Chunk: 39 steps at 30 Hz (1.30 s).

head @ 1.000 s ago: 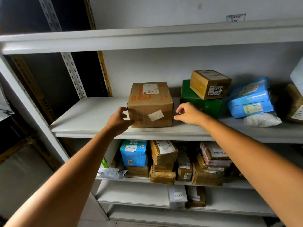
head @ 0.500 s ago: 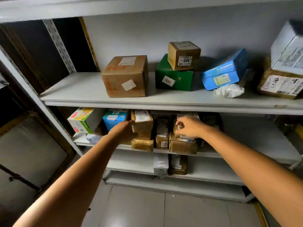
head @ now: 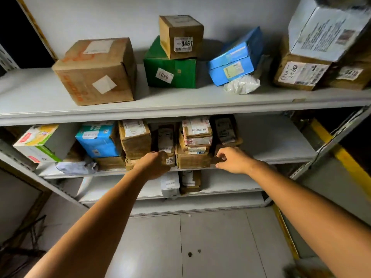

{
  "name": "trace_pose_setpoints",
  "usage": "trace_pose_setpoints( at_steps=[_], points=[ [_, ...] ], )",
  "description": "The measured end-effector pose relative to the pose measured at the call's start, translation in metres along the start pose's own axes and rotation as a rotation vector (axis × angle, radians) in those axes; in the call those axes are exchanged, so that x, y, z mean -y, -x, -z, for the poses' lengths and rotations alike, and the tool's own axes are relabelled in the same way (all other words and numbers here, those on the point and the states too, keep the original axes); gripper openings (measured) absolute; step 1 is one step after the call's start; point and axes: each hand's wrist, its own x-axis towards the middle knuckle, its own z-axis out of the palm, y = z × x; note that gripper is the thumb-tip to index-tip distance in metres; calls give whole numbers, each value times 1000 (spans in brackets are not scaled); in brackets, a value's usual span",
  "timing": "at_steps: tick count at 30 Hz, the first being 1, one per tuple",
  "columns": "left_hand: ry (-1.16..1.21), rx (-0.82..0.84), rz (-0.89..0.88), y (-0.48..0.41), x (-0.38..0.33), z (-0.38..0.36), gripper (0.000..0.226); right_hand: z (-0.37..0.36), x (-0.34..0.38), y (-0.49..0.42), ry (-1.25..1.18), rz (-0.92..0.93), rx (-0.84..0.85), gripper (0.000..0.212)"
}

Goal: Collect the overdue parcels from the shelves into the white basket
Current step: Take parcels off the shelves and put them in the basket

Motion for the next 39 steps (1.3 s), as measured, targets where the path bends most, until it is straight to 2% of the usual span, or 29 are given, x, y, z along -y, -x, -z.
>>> trace_pose_setpoints(
  at_steps=[10,17,29,33,39],
  points=[
    [24,137,-138,-45,-49,-51,47,12,-79,17,-5,-204,-38,43],
    [46,164,-99,-59,-96,-79,46,21,-140,7,-35,-194,-27,43],
    [181,-14,158,-78,-178,-137,41,31,-217,-57,-84,67,51,43],
    [260,-107,220,-95,-183,-147,52,25,-218,-86,-172,100,22,39],
    [432,-246,274,-129,-181,-159,55,8,-205,-128,-310,80,-74,45]
  ],
)
